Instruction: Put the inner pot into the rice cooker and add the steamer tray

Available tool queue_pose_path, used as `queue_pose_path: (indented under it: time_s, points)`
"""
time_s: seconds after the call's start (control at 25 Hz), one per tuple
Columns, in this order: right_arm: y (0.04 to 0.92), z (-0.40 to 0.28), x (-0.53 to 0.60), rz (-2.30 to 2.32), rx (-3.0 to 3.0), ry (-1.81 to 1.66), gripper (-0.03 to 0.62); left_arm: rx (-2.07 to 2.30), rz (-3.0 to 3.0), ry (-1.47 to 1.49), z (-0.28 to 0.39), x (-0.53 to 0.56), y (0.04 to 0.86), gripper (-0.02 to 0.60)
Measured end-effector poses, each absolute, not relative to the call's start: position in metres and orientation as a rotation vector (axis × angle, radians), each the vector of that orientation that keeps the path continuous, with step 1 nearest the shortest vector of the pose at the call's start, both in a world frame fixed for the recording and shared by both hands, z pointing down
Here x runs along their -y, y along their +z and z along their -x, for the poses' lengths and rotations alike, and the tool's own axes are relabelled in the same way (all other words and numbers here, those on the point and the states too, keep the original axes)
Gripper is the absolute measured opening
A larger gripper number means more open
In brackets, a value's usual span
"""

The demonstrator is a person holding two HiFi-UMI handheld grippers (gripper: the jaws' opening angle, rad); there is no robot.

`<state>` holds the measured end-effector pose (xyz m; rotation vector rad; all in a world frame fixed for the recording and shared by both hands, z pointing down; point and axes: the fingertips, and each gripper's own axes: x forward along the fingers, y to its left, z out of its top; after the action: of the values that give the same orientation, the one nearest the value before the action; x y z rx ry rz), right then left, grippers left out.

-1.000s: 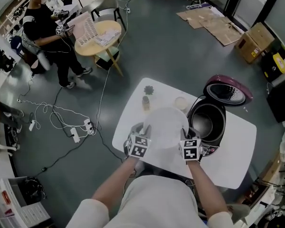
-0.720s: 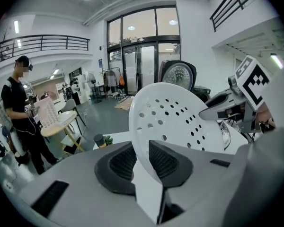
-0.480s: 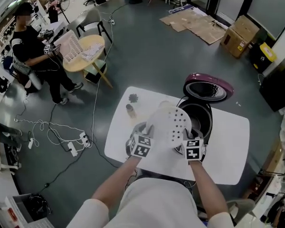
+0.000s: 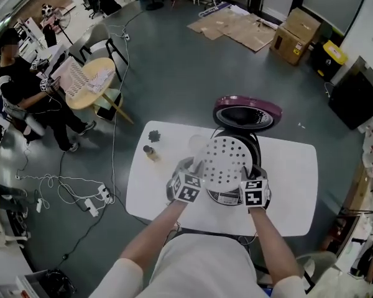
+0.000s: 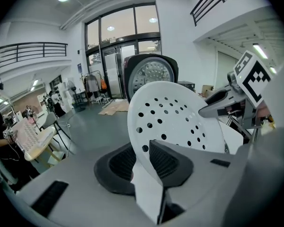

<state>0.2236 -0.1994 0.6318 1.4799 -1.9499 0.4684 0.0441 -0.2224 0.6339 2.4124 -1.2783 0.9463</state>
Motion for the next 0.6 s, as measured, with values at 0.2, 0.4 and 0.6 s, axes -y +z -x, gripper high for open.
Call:
queue_pose_path:
  time_s: [0.2, 0.4, 0.6]
  points:
    - [0.641, -0.257, 0.208, -1.495, 1.91, 0.489, 0.106, 1.225, -2.435, 0.993, -0.078, 0.239, 0.641, 0.104]
    - [0.657, -0.282, 0.216, -1.477, 1.86, 0.526, 0.114, 1.169, -2.423, 1.064, -0.105, 0.252, 0.659, 0.107]
    - [0.677, -0.293, 0.224, -1.415, 1.827, 0.549, 0.121, 1.114, -2.384, 1.15, -0.118, 0.257, 0.684, 0.119]
